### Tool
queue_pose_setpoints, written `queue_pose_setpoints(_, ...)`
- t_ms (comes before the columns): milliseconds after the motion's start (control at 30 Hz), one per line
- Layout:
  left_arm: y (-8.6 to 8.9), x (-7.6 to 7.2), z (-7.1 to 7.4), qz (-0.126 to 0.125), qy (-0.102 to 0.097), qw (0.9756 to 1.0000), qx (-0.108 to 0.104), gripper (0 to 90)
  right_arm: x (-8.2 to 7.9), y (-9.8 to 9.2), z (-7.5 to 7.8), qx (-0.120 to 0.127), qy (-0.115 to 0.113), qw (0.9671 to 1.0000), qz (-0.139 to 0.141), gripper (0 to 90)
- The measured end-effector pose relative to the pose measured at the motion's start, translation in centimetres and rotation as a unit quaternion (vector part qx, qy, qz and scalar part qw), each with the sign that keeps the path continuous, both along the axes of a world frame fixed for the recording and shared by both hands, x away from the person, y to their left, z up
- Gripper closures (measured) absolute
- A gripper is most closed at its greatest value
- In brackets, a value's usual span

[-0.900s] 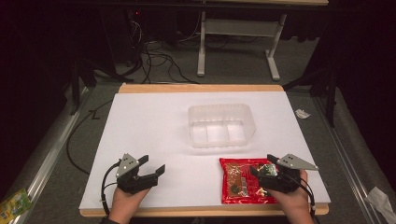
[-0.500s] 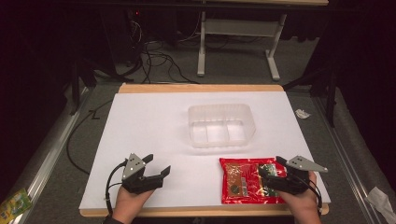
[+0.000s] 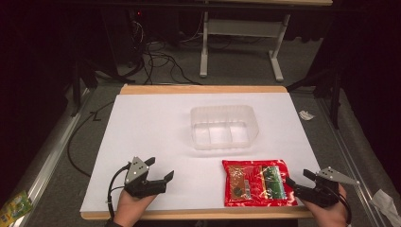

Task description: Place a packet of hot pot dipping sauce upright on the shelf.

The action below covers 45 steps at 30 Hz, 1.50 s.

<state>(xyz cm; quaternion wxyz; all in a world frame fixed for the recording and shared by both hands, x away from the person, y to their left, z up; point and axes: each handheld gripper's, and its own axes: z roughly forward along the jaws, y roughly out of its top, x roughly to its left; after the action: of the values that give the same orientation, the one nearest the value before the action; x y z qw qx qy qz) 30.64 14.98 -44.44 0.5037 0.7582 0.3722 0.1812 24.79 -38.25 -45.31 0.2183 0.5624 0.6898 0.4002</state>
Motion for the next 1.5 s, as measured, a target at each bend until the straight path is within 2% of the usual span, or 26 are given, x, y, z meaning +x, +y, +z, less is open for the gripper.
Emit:
queue_pose_setpoints(33, 0.0, 0.0, 0.0, 0.0, 0.0, 1.0, 0.0, 17.2, 0.0, 0.0, 0.0, 0.0, 0.0, 1.0, 0.0, 20.3)
queue_pose_setpoints(67, -0.1, 0.1, 0.0, 0.0, -0.004, 1.0, 0.002, 17.3, -0.1, -0.4, -0.6, 0.026, 0.018, 0.9995, -0.002, 21.7)
queue_pose_setpoints(100, -0.2, 0.2, 0.0, -0.001, -0.007, 1.0, 0.0, 17.3, -0.1, -0.4, -0.8, 0.031, 0.026, 0.9992, -0.001, 22.5)
queue_pose_setpoints(267, -0.6, 0.5, 0.0, -0.006, -0.01, 0.9999, 0.001, 17.5, -0.2, 0.1, -1.3, 0.039, 0.053, 0.9978, 0.012, 26.7)
queue_pose_setpoints(433, -0.9, 0.7, 0.0, -0.016, -0.007, 0.9999, 0.0, 17.4, -0.4, 0.5, -1.6, 0.049, 0.06, 0.9968, 0.022, 29.5)
queue_pose_setpoints(567, -1.2, 0.6, 0.0, -0.018, -0.008, 0.9998, 0.0, 17.4, -0.4, 1.0, -1.8, 0.042, 0.067, 0.9965, 0.026, 29.3)
queue_pose_setpoints(733, -1.2, 0.6, -0.1, -0.019, -0.007, 0.9998, 0.0, 17.4, -0.1, 1.1, -2.1, 0.058, 0.078, 0.9948, 0.028, 30.0)
queue_pose_setpoints(833, -1.1, 0.8, -0.3, -0.017, 0.005, 0.9997, -0.014, 17.5, 0.0, 0.8, -2.2, 0.076, 0.076, 0.9938, 0.026, 30.2)
queue_pose_setpoints(900, -1.0, 1.0, -0.4, -0.015, 0.006, 0.9998, -0.01, 17.5, -0.1, 0.6, -2.1, 0.091, 0.071, 0.9929, 0.027, 30.9)
queue_pose_setpoints(1033, -1.0, 1.0, -0.4, -0.012, 0.005, 0.9999, -0.01, 17.5, -0.3, 0.6, -1.7, 0.095, 0.054, 0.9936, 0.029, 31.4)
queue_pose_setpoints(1133, -1.0, 0.9, -0.4, -0.015, 0.003, 0.9999, -0.004, 17.5, -0.4, 1.0, -1.1, 0.105, 0.039, 0.9927, 0.045, 34.4)
queue_pose_setpoints(1333, -1.0, 0.8, -0.5, -0.014, 0.003, 0.9999, -0.003, 17.7, -0.6, 2.9, -0.3, 0.082, 0.02, 0.994, 0.069, 33.6)
queue_pose_setpoints(1367, -1.0, 0.8, -0.5, -0.015, 0.003, 0.9999, -0.001, 17.7, -0.7, 3.9, 0.0, 0.073, 0.019, 0.9943, 0.076, 33.0)
queue_pose_setpoints(1500, -1.0, 0.5, -0.3, -0.015, -0.005, 0.9999, 0.002, 17.7, -0.7, 5.6, 0.1, 0.046, 0.013, 0.9941, 0.098, 32.6)
